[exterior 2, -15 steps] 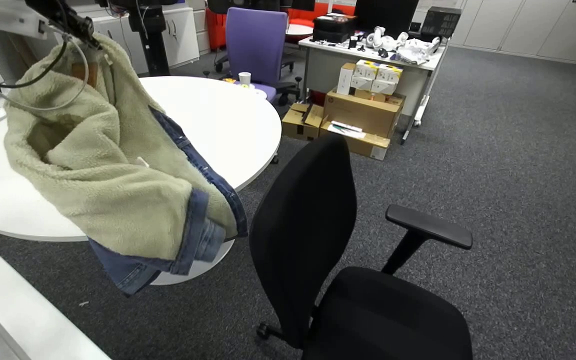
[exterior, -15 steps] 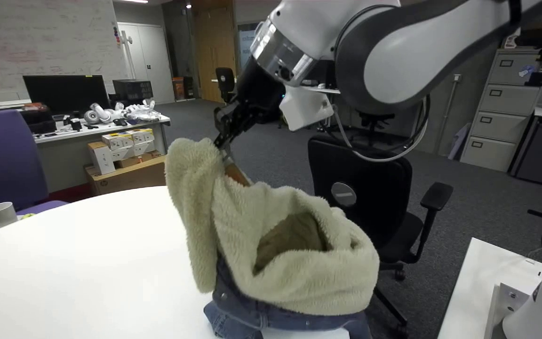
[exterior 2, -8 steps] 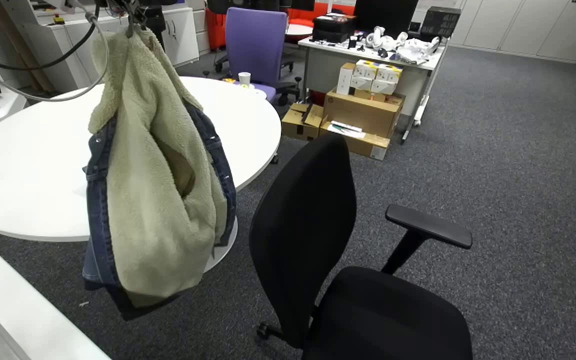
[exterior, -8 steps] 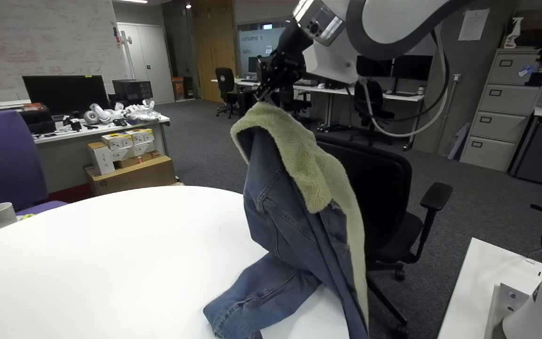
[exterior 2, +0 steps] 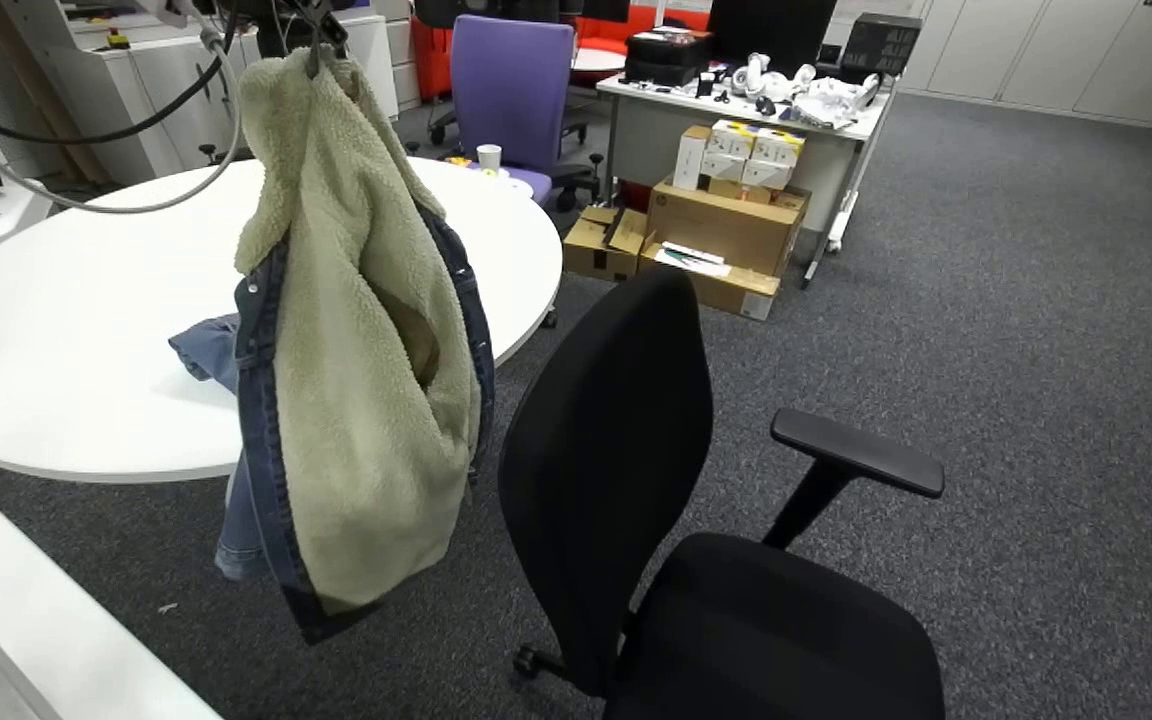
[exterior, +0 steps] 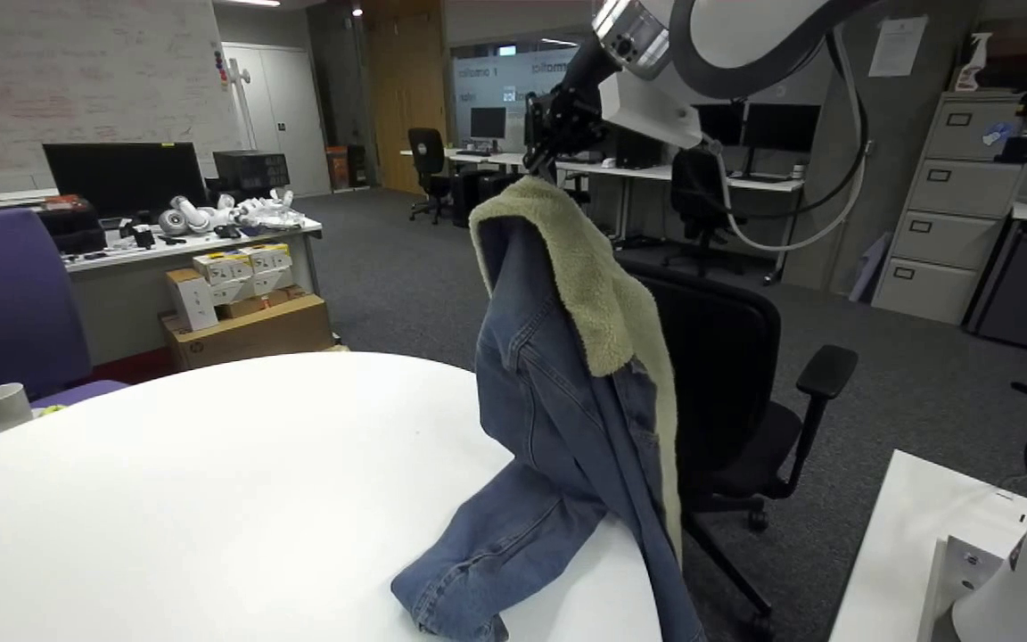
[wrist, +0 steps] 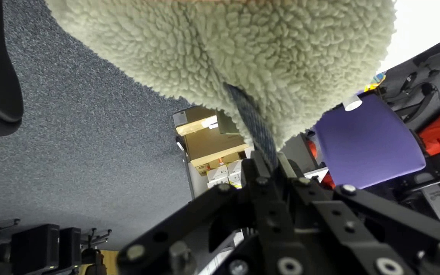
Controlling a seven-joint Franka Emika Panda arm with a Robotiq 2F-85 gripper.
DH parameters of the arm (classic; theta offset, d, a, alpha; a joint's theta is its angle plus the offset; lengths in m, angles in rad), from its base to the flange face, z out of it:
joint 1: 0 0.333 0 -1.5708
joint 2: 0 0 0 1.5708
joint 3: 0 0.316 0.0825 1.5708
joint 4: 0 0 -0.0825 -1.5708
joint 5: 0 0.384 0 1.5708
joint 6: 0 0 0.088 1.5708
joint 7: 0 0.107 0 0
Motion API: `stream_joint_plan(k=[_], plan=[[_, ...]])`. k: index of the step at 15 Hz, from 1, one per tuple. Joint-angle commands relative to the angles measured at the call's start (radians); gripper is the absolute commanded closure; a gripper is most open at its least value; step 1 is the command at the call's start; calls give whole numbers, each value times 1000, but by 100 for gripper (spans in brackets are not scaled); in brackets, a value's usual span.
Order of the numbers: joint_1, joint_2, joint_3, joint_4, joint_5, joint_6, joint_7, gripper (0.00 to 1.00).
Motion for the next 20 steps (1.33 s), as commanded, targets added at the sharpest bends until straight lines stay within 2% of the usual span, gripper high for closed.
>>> stream_joint_plan(k=[1,2,5,7,8,12,14,17,20], plan=[[-31,-14,15,-9,50,21,9,98],[-18,-12,3,-16,83,7,-5,98],[56,3,-62,-18,302,-89,-69,98],[48,-7,-78,-9,387,-176,-71,98],[22,-16,-75,-6,376,-214,-49,98],[-155,-19,-13,13,49,-280,132,98],[-187,-16,-18,35,-49,-358,160,98],[-172,-8,-49,60,-42,-443,119,98],[-153,-10,-50,68,-21,-456,114,98]])
